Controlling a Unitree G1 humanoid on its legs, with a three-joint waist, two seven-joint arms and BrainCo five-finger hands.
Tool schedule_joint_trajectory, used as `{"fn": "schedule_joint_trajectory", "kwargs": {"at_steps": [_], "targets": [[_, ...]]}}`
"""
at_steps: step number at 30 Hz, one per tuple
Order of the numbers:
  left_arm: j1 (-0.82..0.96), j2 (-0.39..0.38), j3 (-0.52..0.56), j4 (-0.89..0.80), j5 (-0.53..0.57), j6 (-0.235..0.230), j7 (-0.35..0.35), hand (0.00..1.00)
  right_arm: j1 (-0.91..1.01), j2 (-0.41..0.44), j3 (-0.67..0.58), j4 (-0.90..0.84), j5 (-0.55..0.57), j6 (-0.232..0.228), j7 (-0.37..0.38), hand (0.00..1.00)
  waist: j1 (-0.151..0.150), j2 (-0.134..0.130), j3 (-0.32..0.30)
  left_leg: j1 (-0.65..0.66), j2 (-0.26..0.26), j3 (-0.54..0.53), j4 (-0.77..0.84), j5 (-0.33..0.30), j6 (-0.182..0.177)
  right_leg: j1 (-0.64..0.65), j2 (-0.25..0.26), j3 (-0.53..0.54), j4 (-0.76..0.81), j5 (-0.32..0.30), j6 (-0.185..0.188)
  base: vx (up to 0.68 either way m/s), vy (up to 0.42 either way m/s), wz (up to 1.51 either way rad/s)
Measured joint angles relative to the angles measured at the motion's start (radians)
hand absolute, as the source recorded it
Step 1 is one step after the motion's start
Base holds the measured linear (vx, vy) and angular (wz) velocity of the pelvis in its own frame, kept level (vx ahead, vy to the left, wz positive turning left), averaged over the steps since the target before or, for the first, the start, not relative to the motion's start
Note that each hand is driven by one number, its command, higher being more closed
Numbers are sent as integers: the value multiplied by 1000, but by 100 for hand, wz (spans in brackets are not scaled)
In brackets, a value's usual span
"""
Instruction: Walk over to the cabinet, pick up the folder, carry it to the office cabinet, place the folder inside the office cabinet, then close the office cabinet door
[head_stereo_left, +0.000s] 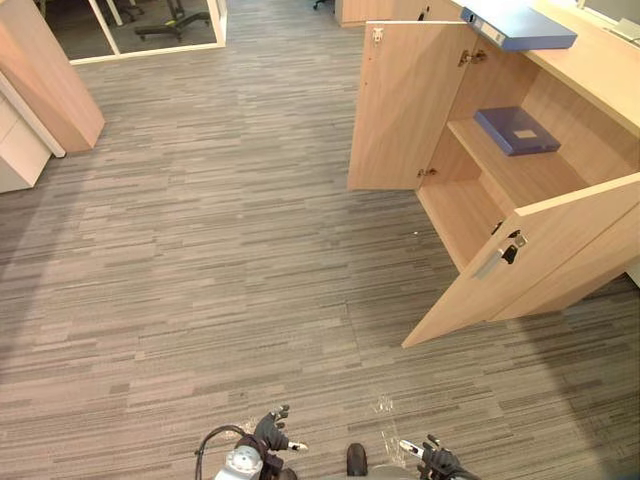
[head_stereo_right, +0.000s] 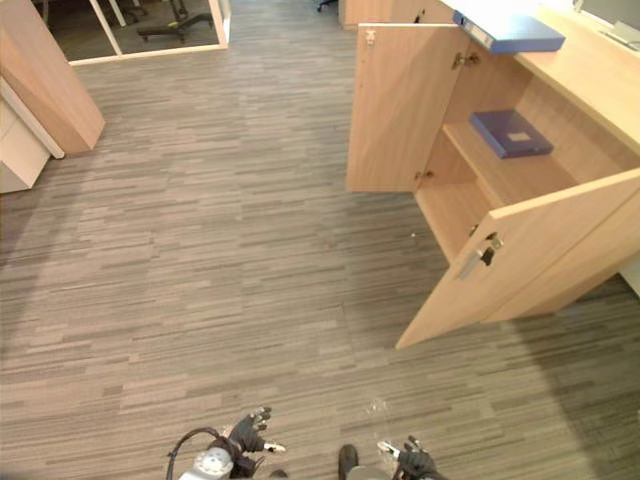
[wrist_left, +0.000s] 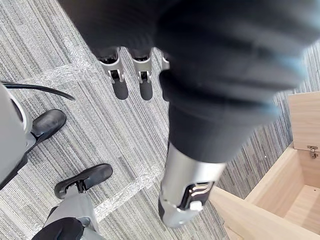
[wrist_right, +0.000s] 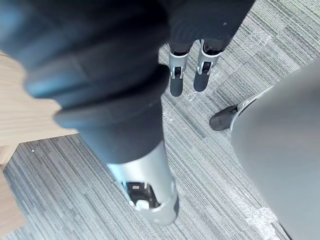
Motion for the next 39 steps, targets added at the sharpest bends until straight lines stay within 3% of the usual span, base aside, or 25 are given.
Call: {"fn": "schedule_joint_trajectory", "kwargs": {"at_steps": [7,10,11,12,14,16,17,20,21,22,23,24,28,31,32,33,35,36,39], "targets": [[-9,16,-15,0,0,0,0,0,0,6,-1,-2,0,-3,-1,0,0,-16,6,0,-4,0,2,2,-3,-3,-6,-6,15,-10,0,-10,-4,3],[-22,44,-11,-1,0,0,1,0,0,28,0,-3,5,-9,-1,0,2,-58,17,-17,15,31,86,-24,-35,-22,-10,-6,97,-66,-17,-45,-59,3],[-24,63,-4,-9,0,-1,5,0,1,45,1,-2,13,-16,-1,0,2,-89,25,-68,47,62,233,-67,-47,-35,-16,-5,140,-96,-25,-99,-112,9],[-21,68,13,-22,0,-5,15,0,5,49,8,0,33,-21,-1,0,3,-102,31,-138,112,118,427,-108,-37,-36,-8,-6,172,-131,-45,-107,-126,7],[-21,66,36,-34,-1,-8,29,0,7,40,20,4,42,-31,-3,0,3,-98,39,-217,213,181,658,-121,-8,-35,13,-7,206,-153,-61,-30,-125,-3],[-21,61,47,-46,-3,-8,40,0,16,35,23,10,55,-35,-6,0,1,-99,43,-280,311,251,833,-120,84,-33,27,-3,231,-172,-75,55,-135,-9],[-24,56,45,-52,-5,-10,40,0,17,23,23,14,60,-37,-9,0,-7,-98,46,-283,318,287,797,-159,70,-35,21,-1,233,-176,-76,90,-63,-2],[-42,54,38,-56,-27,-18,38,0,15,8,14,28,58,-35,-10,0,-22,-99,69,-283,243,304,574,-181,49,-41,-22,18,252,-187,-68,121,115,-2],[-41,53,27,-58,-46,-20,37,0,15,3,0,43,57,-34,-10,0,-22,-95,70,-286,196,301,440,-160,37,-61,-47,41,267,-198,-50,144,209,-40],[-41,46,22,-58,-53,-20,35,0,16,-5,0,44,54,-31,-8,0,-22,-72,71,-284,173,298,302,-110,30,-72,-56,60,272,-210,-30,216,274,-56],[-40,34,21,-57,-61,-20,33,0,16,-18,0,43,50,-30,-8,0,-23,-54,69,-268,157,300,261,-33,37,-78,-60,83,272,-222,-10,278,294,-58],[-43,31,12,-57,-67,-21,30,0,18,-22,0,42,37,-27,-6,0,-24,-47,62,-267,139,310,252,-14,54,-77,-70,93,263,-225,1,275,254,-39],[-74,32,-20,-57,-83,-21,2,0,25,-21,0,32,35,-23,-2,0,-42,-47,49,-276,96,335,302,-77,108,-85,-127,109,285,-235,26,279,250,-11],[-57,29,-23,-57,-83,-20,-13,0,6,-21,1,28,34,-24,9,0,-37,-43,29,-200,60,410,271,-112,115,-155,-168,107,475,-252,53,255,218,-59],[-56,30,-46,-57,-83,-19,-21,0,4,-24,2,22,33,-24,13,0,-38,-43,29,-145,34,422,241,-117,113,-202,-187,98,635,-246,70,207,194,-13],[-57,31,-79,-57,-83,-19,-29,0,5,-22,6,6,33,-24,17,0,-53,-43,29,-90,10,413,211,-123,108,-242,-216,84,797,-204,111,204,161,3],[-56,31,-118,-56,-82,-18,-40,0,1,-28,26,-5,24,-24,19,0,-72,-37,32,-9,1,396,190,-137,92,-291,-230,62,990,-207,93,258,-12,23],[-53,31,-134,-54,-81,-18,-45,0,-1,-33,48,-10,22,-25,19,0,-78,-33,32,34,4,385,176,-141,84,-306,-225,27,1028,-238,52,248,-102,19],[-57,23,-135,-48,-79,-18,-46,0,-7,-39,79,-38,20,-26,20,0,-80,-23,37,61,40,368,173,-146,48,-368,-183,-28,906,-290,-8,201,-195,17]]}}
